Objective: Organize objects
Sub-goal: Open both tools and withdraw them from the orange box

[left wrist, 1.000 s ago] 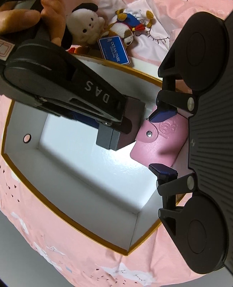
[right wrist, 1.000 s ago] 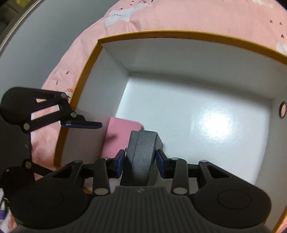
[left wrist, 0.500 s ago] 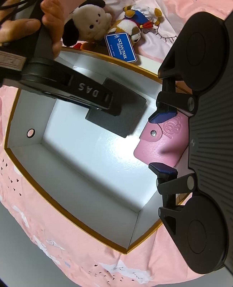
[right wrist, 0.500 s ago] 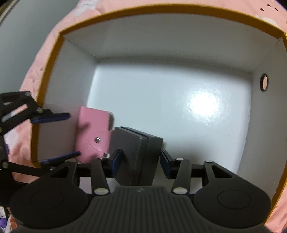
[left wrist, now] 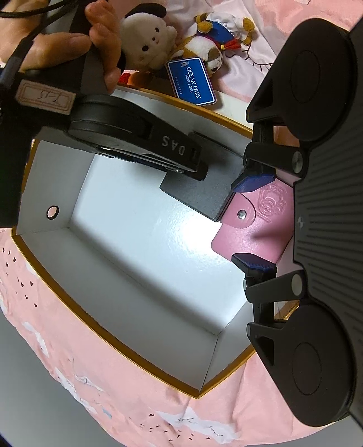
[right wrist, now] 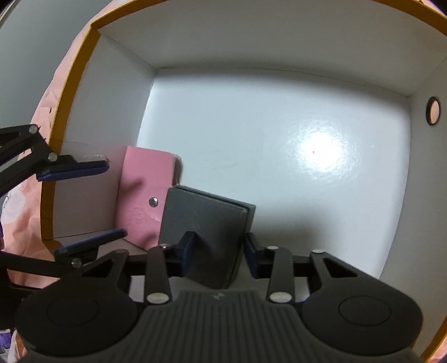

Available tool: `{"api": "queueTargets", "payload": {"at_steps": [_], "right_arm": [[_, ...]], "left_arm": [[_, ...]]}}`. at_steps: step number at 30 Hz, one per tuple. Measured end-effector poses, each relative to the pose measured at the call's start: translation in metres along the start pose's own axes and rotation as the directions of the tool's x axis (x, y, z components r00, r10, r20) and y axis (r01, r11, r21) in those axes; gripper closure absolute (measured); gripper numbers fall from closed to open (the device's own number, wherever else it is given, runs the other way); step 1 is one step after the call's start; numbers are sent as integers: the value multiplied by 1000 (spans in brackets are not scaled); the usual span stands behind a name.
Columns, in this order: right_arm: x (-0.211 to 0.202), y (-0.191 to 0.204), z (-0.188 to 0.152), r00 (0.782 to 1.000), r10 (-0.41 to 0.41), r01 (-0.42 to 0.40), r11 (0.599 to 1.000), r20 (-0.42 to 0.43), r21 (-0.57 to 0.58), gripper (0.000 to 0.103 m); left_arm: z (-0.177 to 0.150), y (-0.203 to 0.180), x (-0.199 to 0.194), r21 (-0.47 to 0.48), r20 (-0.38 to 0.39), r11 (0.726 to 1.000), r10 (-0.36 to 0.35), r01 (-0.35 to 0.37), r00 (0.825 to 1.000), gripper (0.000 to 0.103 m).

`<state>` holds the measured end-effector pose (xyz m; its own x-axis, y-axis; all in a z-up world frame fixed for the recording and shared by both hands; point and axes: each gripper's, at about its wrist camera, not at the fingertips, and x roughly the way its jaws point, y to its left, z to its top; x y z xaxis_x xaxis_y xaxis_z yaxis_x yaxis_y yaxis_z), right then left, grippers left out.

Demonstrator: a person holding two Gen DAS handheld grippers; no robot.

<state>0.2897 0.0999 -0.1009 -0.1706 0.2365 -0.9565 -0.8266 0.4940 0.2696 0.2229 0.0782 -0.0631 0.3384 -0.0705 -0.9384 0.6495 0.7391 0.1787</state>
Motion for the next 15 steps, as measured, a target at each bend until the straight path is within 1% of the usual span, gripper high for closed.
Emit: {"api": "queueTargets", "payload": {"at_steps": [4, 8, 11, 13, 15], "right_arm": [[1, 3, -3, 1000, -9, 9, 1000, 7, 0, 63], [3, 2, -5, 1000, -5, 5, 1000, 11, 12, 63], [5, 6, -6, 1000, -13, 13, 1000, 17, -9, 58], [3, 11, -8, 999, -33, 34, 999, 29, -26, 58], [-3, 17, -12, 996, -65, 68, 997, 59, -48, 58]], "left_arm": [[-1, -1, 0, -9, 6, 1000, -3, 3, 1000, 44], [-2, -3, -1, -10, 9, 1000, 9, -9, 1000, 44], [-2, -5, -9, -15, 27, 1000, 21, -20, 999, 44], [-2, -7, -17, -18, 47, 999, 28, -27, 998, 44], [-3, -9, -26, -22, 68, 999, 42, -41, 997, 44]]}}
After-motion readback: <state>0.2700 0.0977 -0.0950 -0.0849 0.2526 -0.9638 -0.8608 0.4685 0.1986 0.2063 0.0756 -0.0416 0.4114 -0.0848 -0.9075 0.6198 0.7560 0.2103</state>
